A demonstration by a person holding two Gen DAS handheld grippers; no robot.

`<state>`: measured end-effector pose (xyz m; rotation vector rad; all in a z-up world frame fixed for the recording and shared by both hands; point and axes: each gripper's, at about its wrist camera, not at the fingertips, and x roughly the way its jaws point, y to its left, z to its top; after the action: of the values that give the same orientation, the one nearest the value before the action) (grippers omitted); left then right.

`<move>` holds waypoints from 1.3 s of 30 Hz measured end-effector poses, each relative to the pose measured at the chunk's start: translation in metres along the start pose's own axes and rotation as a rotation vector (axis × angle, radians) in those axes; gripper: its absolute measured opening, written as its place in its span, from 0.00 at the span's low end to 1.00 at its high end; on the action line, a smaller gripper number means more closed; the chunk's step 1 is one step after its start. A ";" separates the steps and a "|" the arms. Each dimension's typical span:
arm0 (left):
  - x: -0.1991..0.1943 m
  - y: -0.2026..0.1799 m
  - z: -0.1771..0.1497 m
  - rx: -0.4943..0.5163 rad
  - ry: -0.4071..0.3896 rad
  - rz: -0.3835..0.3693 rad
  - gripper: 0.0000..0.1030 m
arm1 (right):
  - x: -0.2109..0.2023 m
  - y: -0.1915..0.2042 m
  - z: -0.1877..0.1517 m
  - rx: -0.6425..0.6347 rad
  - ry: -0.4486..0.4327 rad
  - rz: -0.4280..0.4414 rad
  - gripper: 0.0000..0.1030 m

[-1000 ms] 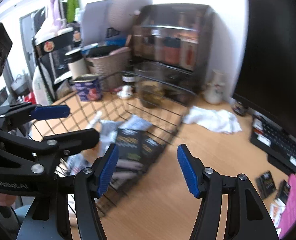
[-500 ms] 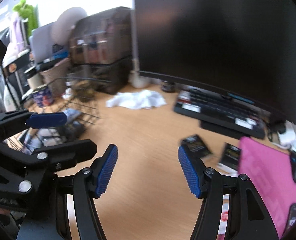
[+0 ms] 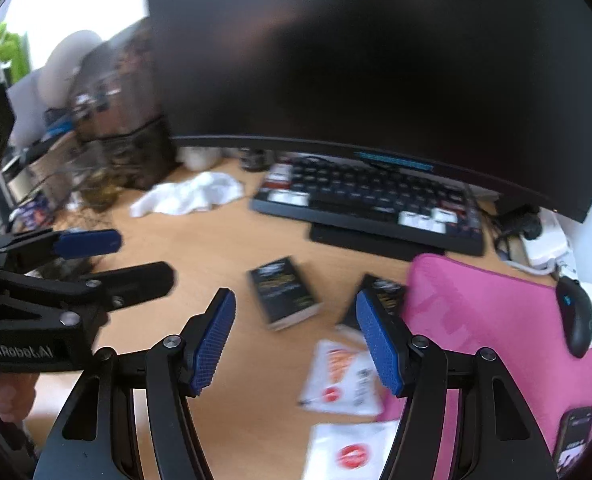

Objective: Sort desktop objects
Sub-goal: 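Move both open tools back over the desk items, then grasp a black Face pack with the left tool while the right grasps another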

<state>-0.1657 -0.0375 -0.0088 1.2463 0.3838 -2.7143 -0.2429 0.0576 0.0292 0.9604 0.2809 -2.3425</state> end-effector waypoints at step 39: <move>0.111 -0.030 0.008 -0.008 0.177 0.022 0.79 | 0.069 -0.072 -0.022 0.143 0.098 -0.141 0.61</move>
<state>-0.2505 -0.0122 -0.0833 1.4839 0.3971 -2.5896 -0.3121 0.0938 -0.0362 1.1608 0.2281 -2.4744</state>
